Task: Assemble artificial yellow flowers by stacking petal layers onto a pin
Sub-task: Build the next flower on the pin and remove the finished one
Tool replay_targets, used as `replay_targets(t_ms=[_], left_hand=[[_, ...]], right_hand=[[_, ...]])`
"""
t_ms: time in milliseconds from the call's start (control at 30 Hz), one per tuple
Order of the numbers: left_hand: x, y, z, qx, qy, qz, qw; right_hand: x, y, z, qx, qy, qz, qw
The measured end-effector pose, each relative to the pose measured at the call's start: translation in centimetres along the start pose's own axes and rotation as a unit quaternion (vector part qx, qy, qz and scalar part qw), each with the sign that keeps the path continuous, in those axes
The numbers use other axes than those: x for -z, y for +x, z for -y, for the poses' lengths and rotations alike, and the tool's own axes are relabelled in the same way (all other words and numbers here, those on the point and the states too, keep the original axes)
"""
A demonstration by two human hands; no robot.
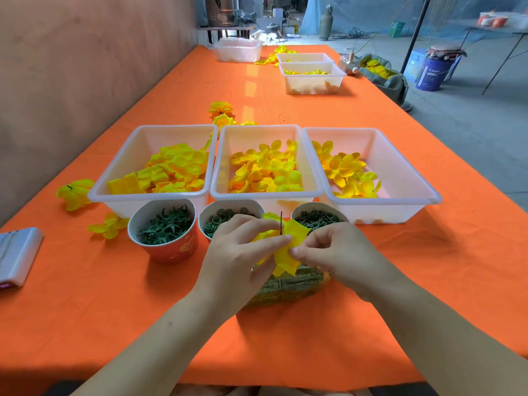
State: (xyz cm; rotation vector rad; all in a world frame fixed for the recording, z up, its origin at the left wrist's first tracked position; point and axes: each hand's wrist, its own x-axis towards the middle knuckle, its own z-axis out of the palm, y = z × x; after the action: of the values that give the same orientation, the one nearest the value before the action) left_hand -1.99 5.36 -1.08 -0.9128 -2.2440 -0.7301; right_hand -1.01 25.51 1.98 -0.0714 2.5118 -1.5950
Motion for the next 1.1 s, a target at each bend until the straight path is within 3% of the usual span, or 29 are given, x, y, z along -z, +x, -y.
replay_targets(t_ms=[133, 500, 733, 800, 900, 967, 1100], left_hand=[[0.1, 0.0, 0.0, -0.004, 0.004, -0.005, 1.000], [0.0, -0.7, 0.0, -0.051, 0.096, -0.029, 0.994], [-0.2, -1.0, -0.6, -0.043, 0.098, -0.012, 0.994], [-0.1, -1.0, -0.7, -0.038, 0.097, -0.003, 0.995], [0.3, -0.8, -0.7, -0.035, 0.088, 0.014, 0.995], [0.4, -0.7, -0.7, -0.032, 0.070, 0.023, 0.997], [0.7, -0.9, -0.6, -0.025, 0.037, 0.048, 0.998]], right_hand=[[0.8, 0.5, 0.6, -0.009, 0.017, -0.022, 1.000], [0.1, 1.0, 0.9, 0.038, -0.143, -0.044, 0.988], [0.3, 1.6, 1.3, 0.014, -0.182, -0.018, 0.983], [0.3, 1.4, 1.7, 0.055, -0.250, -0.060, 0.965], [0.4, 0.8, 2.3, 0.204, -0.263, -0.180, 0.926], [0.3, 0.8, 2.4, 0.272, -0.210, -0.153, 0.926], [-0.2, 1.4, 1.7, 0.227, -0.089, -0.035, 0.969]])
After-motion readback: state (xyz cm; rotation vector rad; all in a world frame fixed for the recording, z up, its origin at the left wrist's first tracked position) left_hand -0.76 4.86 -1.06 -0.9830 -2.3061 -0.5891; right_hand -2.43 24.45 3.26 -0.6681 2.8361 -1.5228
